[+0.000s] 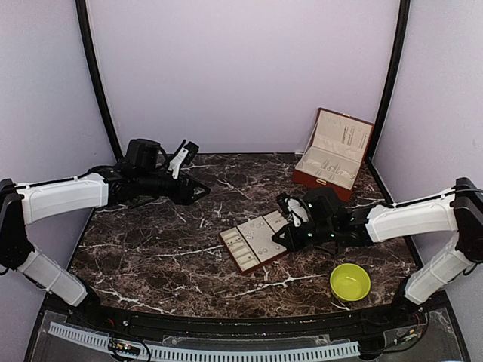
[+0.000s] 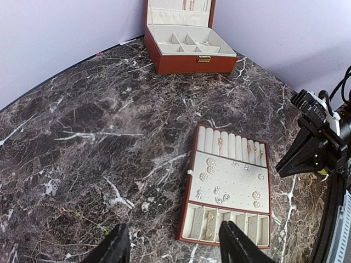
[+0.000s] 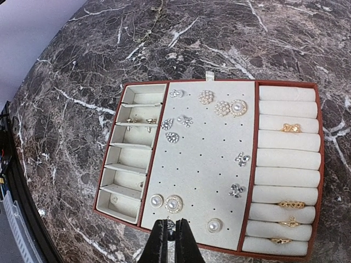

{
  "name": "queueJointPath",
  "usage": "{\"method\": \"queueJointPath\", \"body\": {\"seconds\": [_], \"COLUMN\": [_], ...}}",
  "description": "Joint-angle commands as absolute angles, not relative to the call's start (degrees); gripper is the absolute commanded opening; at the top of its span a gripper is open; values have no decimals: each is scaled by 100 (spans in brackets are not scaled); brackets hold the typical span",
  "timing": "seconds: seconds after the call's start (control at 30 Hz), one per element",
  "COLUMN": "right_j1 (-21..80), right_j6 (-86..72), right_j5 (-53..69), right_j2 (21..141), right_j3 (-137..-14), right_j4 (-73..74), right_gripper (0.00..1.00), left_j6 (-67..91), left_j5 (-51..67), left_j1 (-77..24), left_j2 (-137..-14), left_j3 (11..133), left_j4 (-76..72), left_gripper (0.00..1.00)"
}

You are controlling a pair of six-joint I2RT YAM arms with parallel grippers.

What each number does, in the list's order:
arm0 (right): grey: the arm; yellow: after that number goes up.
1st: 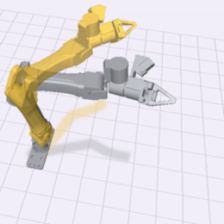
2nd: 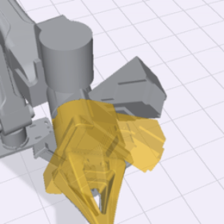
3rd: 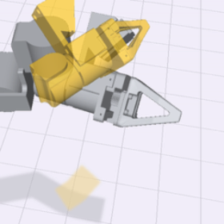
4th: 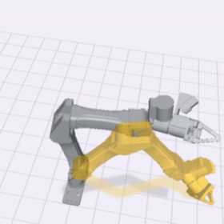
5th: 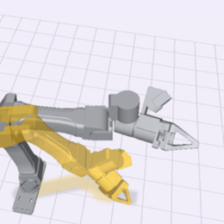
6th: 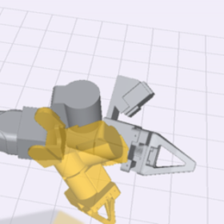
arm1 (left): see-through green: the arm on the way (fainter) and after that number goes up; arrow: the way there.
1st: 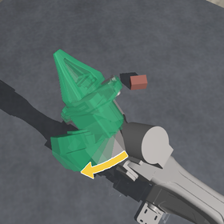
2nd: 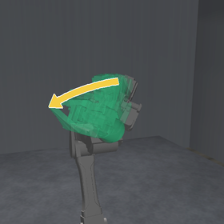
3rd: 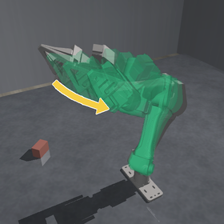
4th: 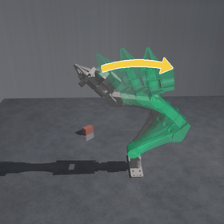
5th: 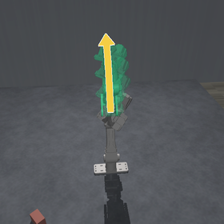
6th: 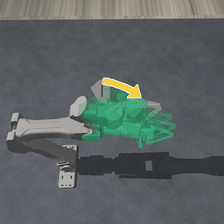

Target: Organize the mixed jewelry

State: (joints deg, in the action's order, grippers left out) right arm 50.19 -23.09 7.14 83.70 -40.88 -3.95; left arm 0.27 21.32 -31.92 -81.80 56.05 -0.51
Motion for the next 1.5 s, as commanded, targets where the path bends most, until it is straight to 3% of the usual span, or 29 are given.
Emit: {"method": "queueJointPath", "body": {"seconds": [0.0, 1.47], "right_j1": [5036, 5278], "right_j6": [-2336, -2032], "right_j5": [825, 170], "right_j2": [8521, 9164], "right_j3": [-3964, -3922], "right_j4": [-847, -831], "right_gripper": [4, 4], "left_j6": [58, 62], "left_j5": [2091, 2020], "left_j1": [-3173, -3173], "left_j2": [-8079, -8029], "left_j3": [5572, 5546], "left_j4": [-47, -49], "left_gripper": [58, 58]}}
